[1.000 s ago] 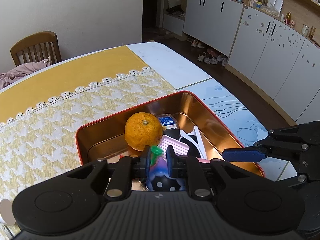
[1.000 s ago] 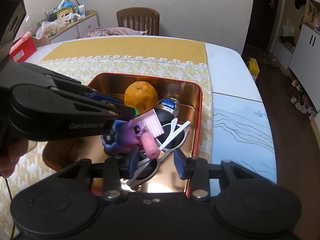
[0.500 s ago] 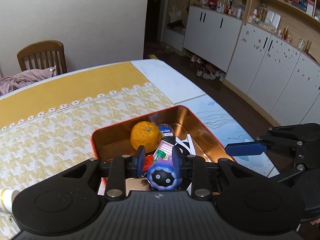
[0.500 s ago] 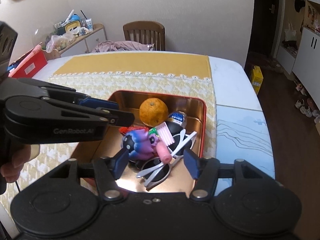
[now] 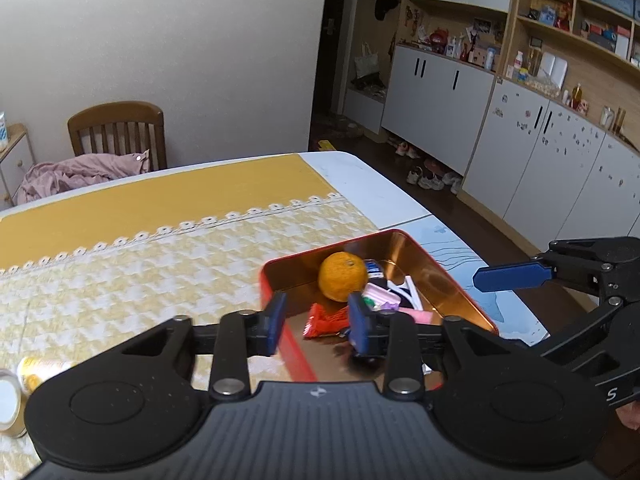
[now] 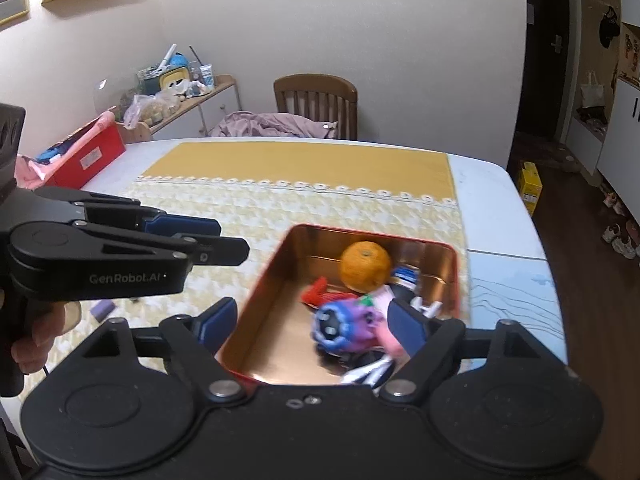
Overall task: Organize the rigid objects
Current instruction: 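Move both tools back over the cloth toward the purple eraser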
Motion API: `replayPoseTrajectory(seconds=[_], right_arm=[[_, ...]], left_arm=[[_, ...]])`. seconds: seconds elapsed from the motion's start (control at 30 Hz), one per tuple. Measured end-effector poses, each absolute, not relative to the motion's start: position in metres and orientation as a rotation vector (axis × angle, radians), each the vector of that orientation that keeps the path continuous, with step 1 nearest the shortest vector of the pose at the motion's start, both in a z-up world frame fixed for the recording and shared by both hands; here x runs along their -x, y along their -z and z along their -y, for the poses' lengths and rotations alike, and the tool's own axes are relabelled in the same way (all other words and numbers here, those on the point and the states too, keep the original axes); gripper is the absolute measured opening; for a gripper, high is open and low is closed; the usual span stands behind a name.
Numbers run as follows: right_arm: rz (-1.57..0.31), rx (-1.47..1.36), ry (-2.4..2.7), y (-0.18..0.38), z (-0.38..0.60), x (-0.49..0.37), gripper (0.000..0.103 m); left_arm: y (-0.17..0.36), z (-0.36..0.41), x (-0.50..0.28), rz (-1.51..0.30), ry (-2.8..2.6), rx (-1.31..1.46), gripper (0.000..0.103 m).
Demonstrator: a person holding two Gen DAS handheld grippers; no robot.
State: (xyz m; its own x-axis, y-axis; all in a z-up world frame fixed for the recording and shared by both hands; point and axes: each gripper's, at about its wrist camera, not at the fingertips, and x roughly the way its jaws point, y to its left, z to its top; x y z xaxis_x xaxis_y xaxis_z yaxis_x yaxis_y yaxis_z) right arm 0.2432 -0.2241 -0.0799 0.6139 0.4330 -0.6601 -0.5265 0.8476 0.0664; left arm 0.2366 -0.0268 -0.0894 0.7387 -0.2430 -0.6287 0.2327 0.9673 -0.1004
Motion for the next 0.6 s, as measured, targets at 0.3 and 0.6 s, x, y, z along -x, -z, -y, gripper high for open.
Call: replayPoseTrajectory(seconds=[0.3, 0.6], right_arm=[[-0.712, 0.127, -0.586, 0.076, 0.168, -0.222, 0.092], [-0.712, 0.088, -0.625, 0.081, 0.109, -0.203, 0.102]], left_arm=[[0.084, -0.034, -0.213, -0.656, 0.239, 0.031, 0.067], [0.086, -0.106, -0.197, -0.647, 0.194, 0.032, 0.082]])
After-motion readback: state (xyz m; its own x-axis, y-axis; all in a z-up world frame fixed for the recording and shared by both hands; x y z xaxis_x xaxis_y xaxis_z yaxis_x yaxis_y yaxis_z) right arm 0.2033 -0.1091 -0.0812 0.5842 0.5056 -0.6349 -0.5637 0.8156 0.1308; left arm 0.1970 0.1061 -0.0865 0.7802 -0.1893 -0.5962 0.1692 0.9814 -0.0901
